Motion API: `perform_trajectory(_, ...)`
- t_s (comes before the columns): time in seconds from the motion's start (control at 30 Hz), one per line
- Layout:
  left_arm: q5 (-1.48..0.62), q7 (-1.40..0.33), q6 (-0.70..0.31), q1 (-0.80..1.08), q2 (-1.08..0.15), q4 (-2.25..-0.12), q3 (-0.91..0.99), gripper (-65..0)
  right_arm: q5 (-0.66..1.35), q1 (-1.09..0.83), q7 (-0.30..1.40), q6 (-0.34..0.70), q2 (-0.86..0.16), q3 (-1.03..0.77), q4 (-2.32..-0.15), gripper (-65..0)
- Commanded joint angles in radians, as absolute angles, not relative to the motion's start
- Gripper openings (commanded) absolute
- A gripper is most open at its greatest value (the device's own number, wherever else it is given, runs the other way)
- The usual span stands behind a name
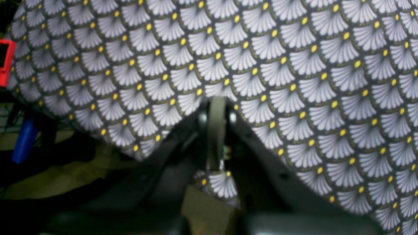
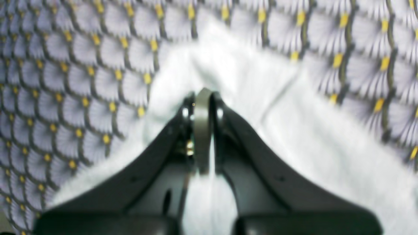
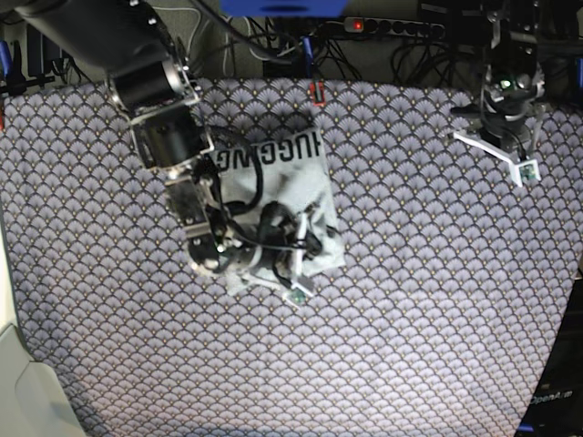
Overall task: Fold the T-shirt properly
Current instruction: 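Press the folded bundle flat with the right gripper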
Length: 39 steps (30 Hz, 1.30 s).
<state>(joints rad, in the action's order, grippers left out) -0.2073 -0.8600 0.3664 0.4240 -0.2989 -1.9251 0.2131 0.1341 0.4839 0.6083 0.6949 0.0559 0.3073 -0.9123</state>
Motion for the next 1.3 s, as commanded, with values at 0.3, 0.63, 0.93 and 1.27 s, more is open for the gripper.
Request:
perform_trajectory(0.3, -0.199, -0.843, 0.371, 0.418, -0.302, -1.943, 0.217, -64.6, 0.148, 0.522, 0.602, 0.698, 0.093, 0.348, -0.928, -65.0)
perform_trajectory(0.63, -0.2, -0.843, 0.371, 0.397, -0.298, -1.943, 0.216, -64.6, 0.148, 0.47, 0.556, 0.698, 0.093, 0.348, -0.931, -65.0)
perform_trajectory(0.93, -0.2, -0.843, 0.371, 0.374, -0.298, -1.943, 0.216, -64.6, 0.147, 0.348, 0.754, 0.698, 0.01, 0.343, -1.408, -65.0)
perform_trajectory(1.27, -0.2, -0.843, 0.371, 0.314, -0.3, -1.945, 0.159, -64.6, 0.147, 0.093, 0.829, 0.698, -0.07, 0.17, -1.644, -65.0)
